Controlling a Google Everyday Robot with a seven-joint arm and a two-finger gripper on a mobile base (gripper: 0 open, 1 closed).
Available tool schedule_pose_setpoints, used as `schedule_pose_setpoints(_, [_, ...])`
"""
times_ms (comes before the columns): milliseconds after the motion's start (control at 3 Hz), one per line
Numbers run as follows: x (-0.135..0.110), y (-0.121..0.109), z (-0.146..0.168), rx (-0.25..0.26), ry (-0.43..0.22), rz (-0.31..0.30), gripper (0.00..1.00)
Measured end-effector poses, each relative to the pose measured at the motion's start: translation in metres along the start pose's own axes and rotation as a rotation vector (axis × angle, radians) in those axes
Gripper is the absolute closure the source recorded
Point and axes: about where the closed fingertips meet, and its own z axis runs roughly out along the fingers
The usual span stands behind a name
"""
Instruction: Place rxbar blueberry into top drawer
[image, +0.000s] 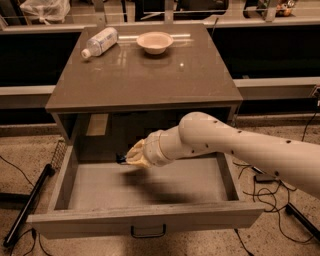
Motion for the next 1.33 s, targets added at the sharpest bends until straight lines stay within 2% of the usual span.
schedule_pose_setpoints(333, [0.015, 0.005, 0.031, -0.075, 0.003, -0.062, 0.97])
schedule_pose_setpoints(667, [0.023, 0.011, 0.045, -0.131, 0.016, -0.104, 0.75])
schedule_pose_setpoints(1000, [0.026, 0.02, 0.052, -0.175, -0.041, -0.17, 0.51])
schedule_pose_setpoints(1333, [0.026, 0.022, 0.055, -0.182, -0.047, -0.206, 0.2])
